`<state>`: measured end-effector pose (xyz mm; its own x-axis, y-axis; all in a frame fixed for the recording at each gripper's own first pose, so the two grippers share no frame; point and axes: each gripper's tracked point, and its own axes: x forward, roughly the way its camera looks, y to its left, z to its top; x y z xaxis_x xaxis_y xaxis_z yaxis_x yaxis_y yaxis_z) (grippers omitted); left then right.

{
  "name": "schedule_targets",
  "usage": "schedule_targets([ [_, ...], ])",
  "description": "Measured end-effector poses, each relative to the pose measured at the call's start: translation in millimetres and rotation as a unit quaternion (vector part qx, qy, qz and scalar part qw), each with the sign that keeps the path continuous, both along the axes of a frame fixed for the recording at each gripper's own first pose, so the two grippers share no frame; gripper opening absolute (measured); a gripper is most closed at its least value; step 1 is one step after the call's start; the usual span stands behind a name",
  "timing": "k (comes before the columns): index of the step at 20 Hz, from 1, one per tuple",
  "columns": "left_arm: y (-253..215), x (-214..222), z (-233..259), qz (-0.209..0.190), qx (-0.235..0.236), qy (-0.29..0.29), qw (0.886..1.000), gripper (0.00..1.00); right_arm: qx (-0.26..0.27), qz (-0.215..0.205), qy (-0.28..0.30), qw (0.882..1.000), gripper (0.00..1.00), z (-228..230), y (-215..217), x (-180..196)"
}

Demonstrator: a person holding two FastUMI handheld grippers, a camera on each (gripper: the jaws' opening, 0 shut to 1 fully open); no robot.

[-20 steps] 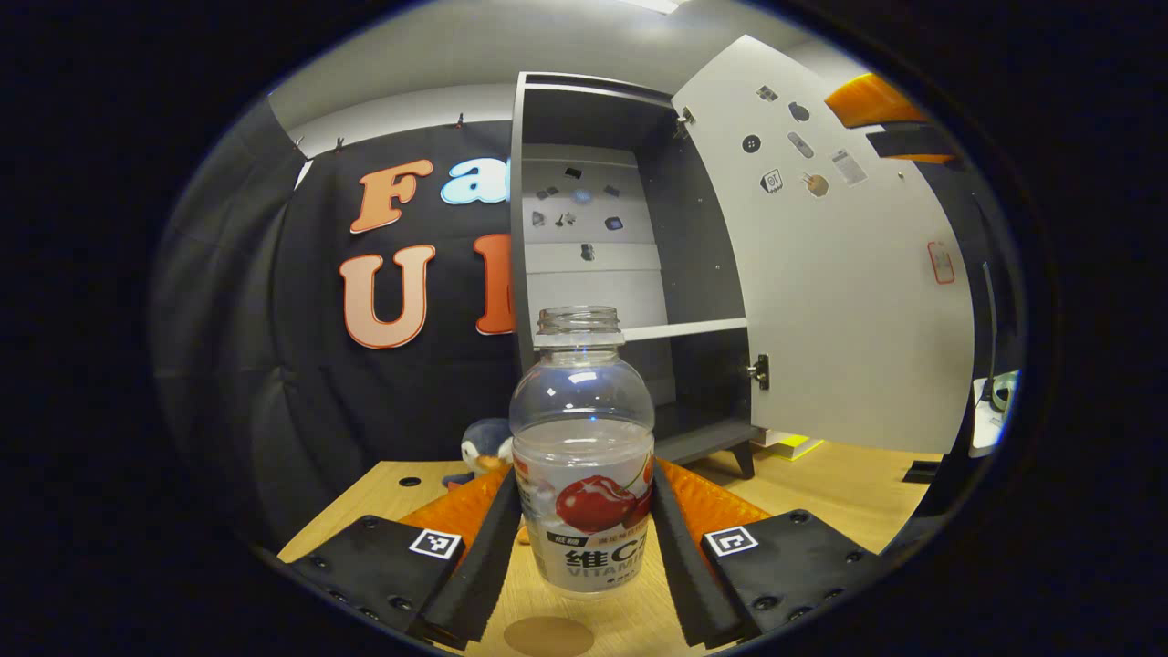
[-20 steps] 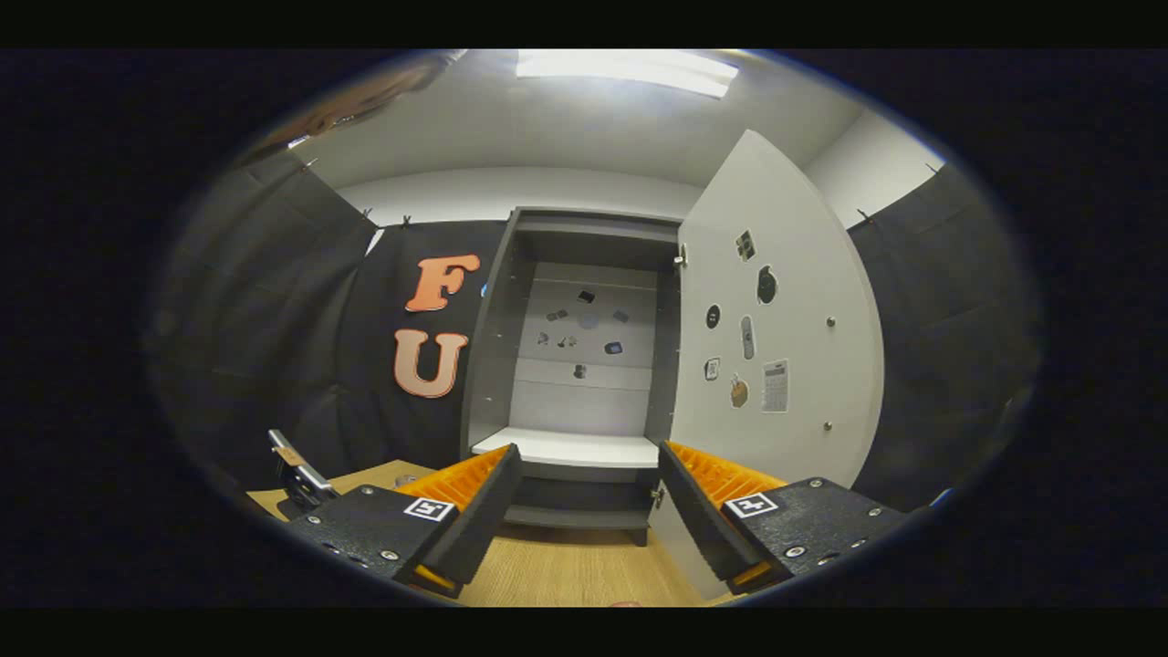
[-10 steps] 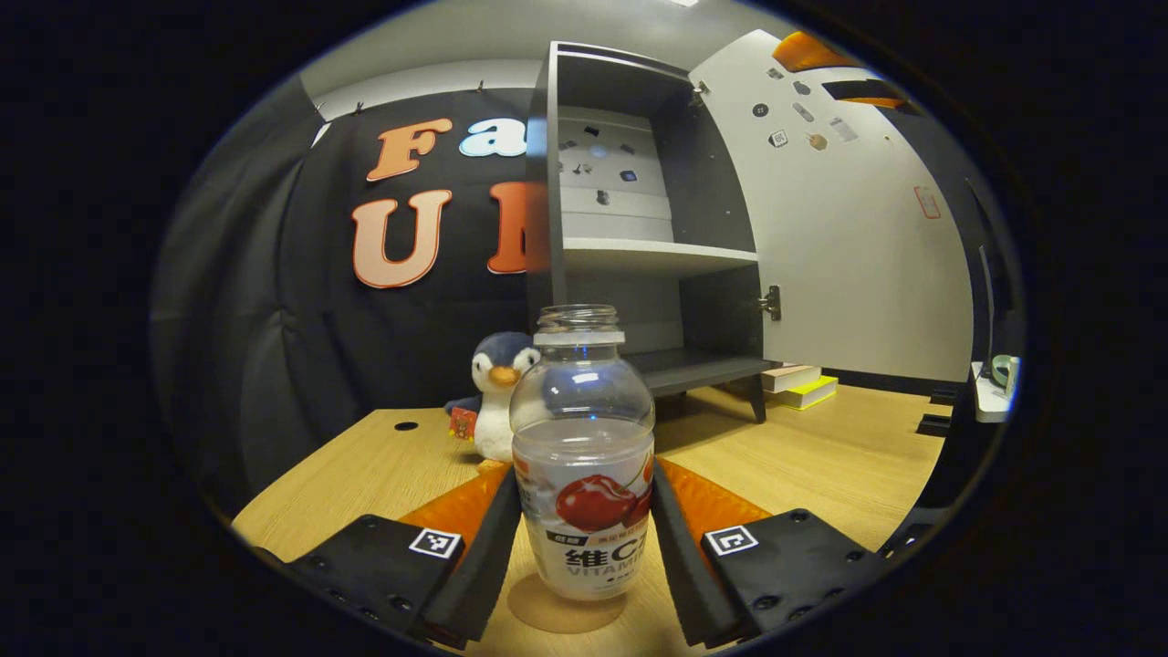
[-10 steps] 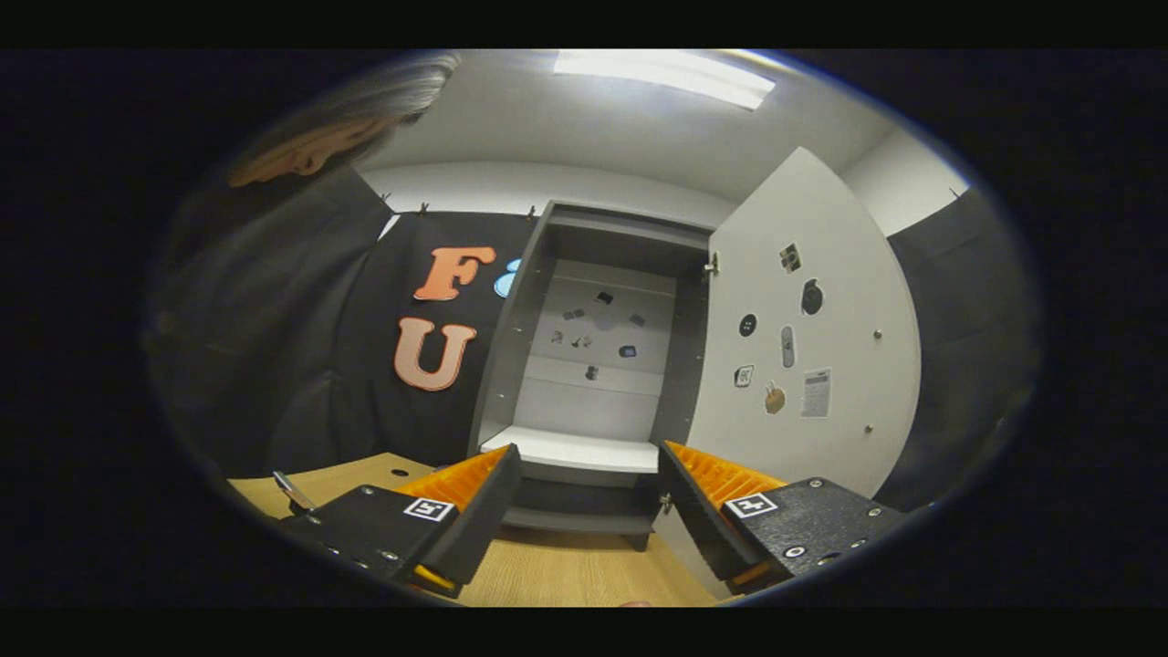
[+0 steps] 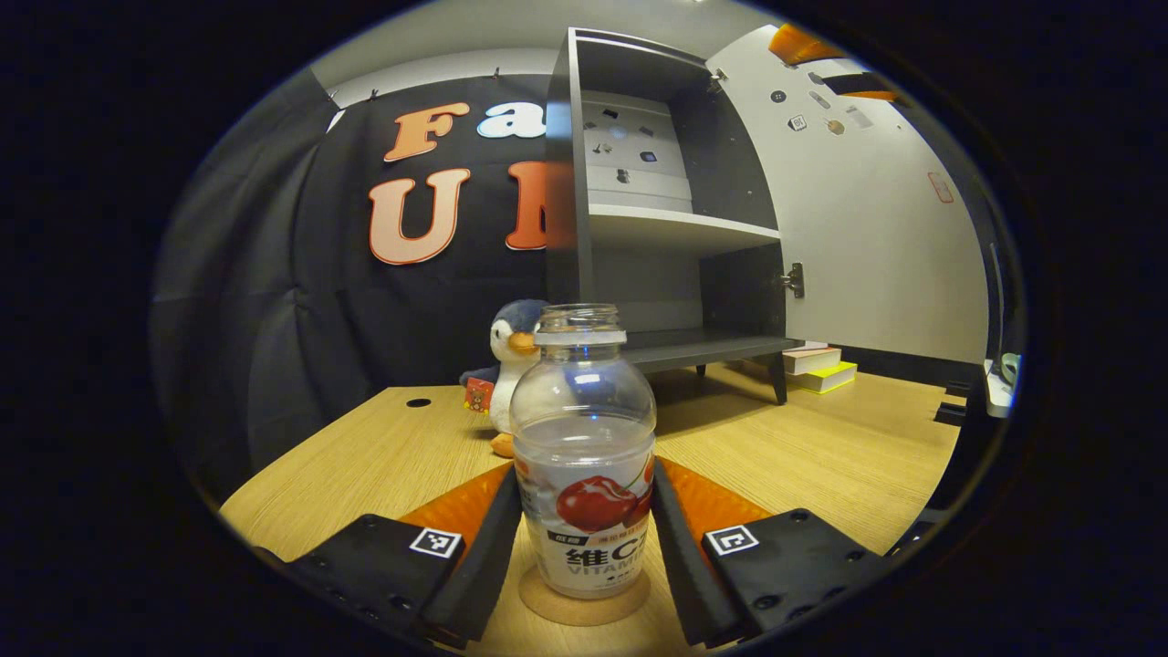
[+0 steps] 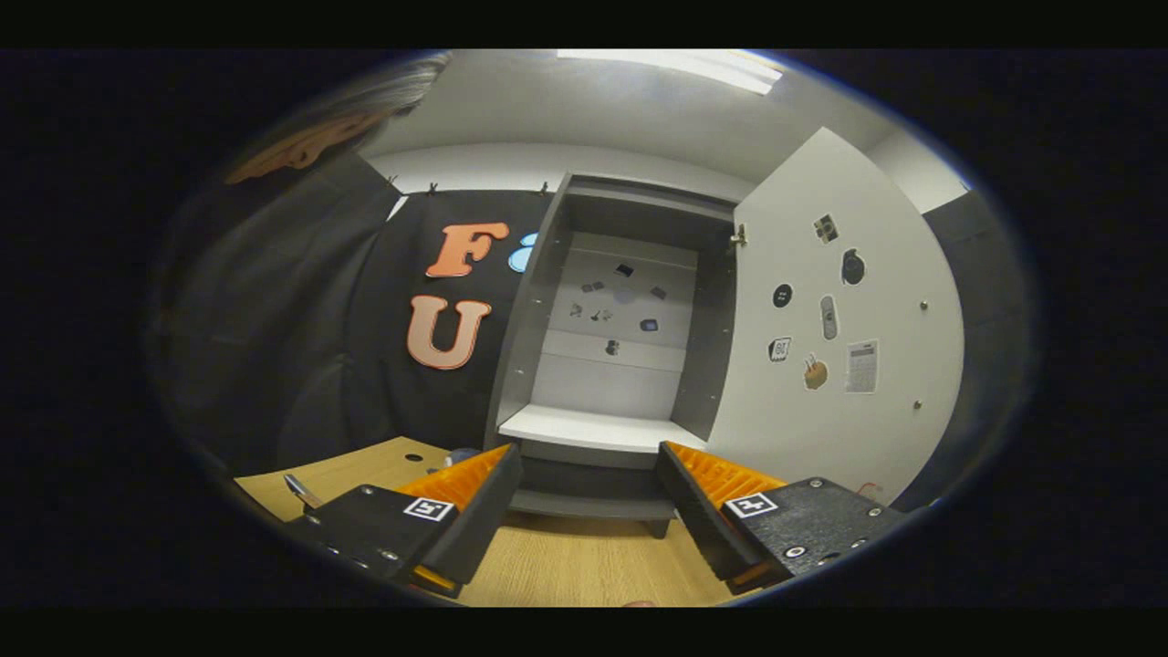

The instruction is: Open the cabinet door with the right hand, grasp the bottle in the cabinet with the left hand and place it on the coaster, then close the cabinet door with the right hand.

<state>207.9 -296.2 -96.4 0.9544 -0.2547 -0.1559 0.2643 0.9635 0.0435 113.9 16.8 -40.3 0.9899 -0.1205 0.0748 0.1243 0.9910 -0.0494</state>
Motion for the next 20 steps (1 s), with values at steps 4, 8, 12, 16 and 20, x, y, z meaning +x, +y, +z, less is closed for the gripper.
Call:
schedule_targets([
  [4, 1.8, -0.5, -1.0, 0.013, -0.014, 0.016, 1.0, 0.84, -0.001, -0.005, 0.008, 1.0, 0.92, -3.9, -6.5, 1.0],
  [8, 1.9, 0.7, 0.5, 0.019, -0.015, 0.017, 1.0, 0.86, -0.001, 0.001, 0.009, 1.0, 0.92, -4.0, -5.0, -0.9],
  [12, -0.6, 3.5, 4.6, 0.006, 0.002, 0.007, 1.0, 0.87, 0.001, 0.006, 0.009, 1.0, 0.92, -3.6, -1.0, -3.1],
  [16, -1.6, 6.0, 11.8, -0.01, 0.023, -0.006, 1.0, 0.93, 0.011, 0.006, 0.009, 1.0, 0.92, -4.1, 0.0, -5.8],
  [20, -4.6, 15.5, 25.3, -0.02, 0.023, -0.022, 0.999, 0.94, 0.015, -0.008, 0.001, 1.0, 0.93, 0.9, -7.0, -10.5],
])
